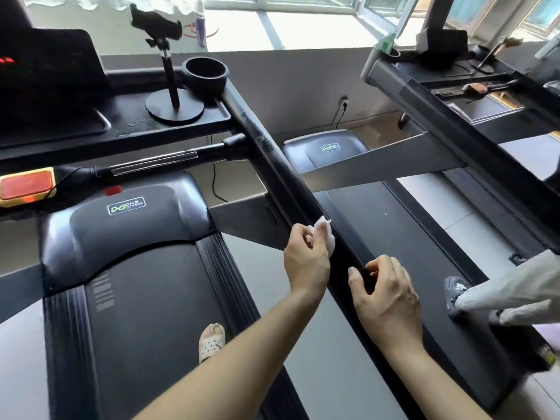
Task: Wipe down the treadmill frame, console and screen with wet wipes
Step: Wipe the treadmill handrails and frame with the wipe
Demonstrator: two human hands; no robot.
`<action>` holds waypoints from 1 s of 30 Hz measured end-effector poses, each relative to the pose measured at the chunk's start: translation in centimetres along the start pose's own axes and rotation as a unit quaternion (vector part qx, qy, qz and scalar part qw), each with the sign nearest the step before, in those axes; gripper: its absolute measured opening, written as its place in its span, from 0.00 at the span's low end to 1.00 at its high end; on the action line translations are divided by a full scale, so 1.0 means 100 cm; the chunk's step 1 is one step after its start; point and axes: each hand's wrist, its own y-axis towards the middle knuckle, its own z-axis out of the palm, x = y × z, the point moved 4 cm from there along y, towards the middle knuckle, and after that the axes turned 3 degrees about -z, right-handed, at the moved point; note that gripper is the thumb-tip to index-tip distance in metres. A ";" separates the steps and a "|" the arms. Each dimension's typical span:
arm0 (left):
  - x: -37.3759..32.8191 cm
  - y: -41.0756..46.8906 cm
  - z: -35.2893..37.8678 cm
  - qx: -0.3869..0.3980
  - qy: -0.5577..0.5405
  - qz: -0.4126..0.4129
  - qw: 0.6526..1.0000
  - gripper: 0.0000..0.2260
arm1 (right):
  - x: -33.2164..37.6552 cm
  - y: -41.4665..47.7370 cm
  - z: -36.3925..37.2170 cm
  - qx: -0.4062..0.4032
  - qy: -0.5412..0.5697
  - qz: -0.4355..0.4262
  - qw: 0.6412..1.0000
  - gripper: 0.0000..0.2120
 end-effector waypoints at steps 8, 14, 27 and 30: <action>-0.035 0.119 -0.012 -0.069 -0.012 -0.048 0.996 0.18 | 0.000 0.000 -0.001 0.006 -0.008 0.007 1.000 0.12; -0.029 0.103 -0.011 -0.052 -0.041 -0.070 0.995 0.17 | 0.003 0.001 0.000 0.008 -0.010 0.007 1.000 0.12; -0.039 0.039 -0.034 0.298 -0.183 -0.112 0.930 0.06 | 0.003 -0.002 -0.002 0.007 -0.017 0.003 1.000 0.13; -0.029 0.057 -0.040 0.161 0.099 0.013 0.982 0.06 | 0.003 -0.002 -0.003 0.008 -0.018 0.001 1.000 0.13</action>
